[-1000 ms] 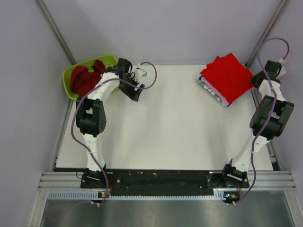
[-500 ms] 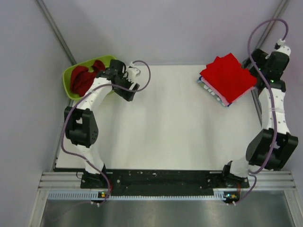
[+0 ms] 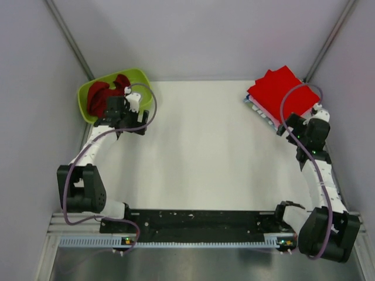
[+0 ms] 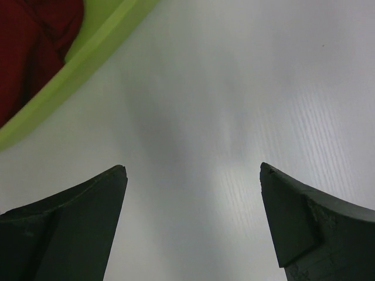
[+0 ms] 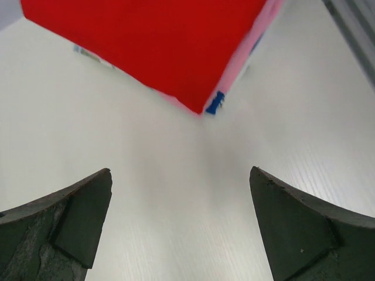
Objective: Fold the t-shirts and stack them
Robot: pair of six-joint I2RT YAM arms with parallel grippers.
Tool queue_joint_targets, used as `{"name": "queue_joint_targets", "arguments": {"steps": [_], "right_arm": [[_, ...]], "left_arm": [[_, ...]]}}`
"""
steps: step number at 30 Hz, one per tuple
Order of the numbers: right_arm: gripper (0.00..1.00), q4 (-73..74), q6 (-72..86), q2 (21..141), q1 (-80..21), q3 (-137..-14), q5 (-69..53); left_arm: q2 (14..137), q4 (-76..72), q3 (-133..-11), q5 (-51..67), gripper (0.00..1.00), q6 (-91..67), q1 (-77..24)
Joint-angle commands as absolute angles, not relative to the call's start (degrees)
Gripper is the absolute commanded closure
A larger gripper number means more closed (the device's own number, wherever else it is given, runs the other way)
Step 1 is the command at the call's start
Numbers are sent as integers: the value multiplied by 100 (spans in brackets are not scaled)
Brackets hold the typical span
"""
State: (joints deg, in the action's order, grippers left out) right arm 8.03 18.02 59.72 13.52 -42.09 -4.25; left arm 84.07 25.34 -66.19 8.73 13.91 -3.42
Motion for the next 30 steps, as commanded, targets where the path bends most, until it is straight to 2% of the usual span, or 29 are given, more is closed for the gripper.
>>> {"name": "queue_joint_targets", "arguments": {"steps": [1,9,12,15,30], "right_arm": [[1,-446,1837,5590,1318,-3307,-255],[1,-1932,1608,5642,1301,-2093,-202],[1,-2555,1564,5651,1301,-1645,-220],[1,-3066,1538,5739,1301,-1319,-150],[1,-3094,1556,5757,1301,-1301,-114]], "left_arm": [[8130,1128,-5680,1073,1,941,-141],[7788,-1385,-3738,977,1,765,-141],[7577,-2887,-2974,634,1,572,-141],[7375,-4101,-2199,887,1,642,-141],[7260,-4131,-2101,782,1,519,-149]]}}
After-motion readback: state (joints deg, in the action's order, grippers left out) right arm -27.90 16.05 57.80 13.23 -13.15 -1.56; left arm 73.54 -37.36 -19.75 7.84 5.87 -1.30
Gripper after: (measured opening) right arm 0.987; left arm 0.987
